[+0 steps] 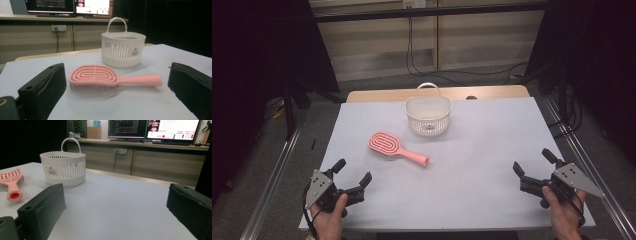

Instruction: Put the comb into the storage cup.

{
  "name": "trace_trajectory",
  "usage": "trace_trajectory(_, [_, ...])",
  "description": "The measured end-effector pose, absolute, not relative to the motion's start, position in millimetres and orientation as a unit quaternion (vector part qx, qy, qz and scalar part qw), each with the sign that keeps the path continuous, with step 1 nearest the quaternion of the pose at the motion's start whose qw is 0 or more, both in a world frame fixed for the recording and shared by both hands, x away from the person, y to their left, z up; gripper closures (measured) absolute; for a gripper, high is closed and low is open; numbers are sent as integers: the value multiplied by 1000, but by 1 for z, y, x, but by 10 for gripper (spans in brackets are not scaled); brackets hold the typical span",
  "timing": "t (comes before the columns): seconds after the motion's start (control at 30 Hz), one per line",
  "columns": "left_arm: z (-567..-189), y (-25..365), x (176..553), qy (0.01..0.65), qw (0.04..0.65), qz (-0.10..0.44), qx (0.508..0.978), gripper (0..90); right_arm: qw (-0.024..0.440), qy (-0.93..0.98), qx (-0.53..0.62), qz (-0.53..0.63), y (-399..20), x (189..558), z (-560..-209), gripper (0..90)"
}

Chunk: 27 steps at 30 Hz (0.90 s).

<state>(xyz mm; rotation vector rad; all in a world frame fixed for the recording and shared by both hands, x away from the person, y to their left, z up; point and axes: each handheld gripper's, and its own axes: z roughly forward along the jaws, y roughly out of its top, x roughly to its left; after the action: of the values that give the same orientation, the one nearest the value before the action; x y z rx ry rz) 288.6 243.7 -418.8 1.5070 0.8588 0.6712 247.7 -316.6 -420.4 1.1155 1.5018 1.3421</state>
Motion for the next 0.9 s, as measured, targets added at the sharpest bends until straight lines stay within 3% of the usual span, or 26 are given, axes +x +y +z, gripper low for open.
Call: trace_trajectory(0.9, [-411,228,296,331,593,266,685,52,393,597,447,538,-317,251,-423,11])
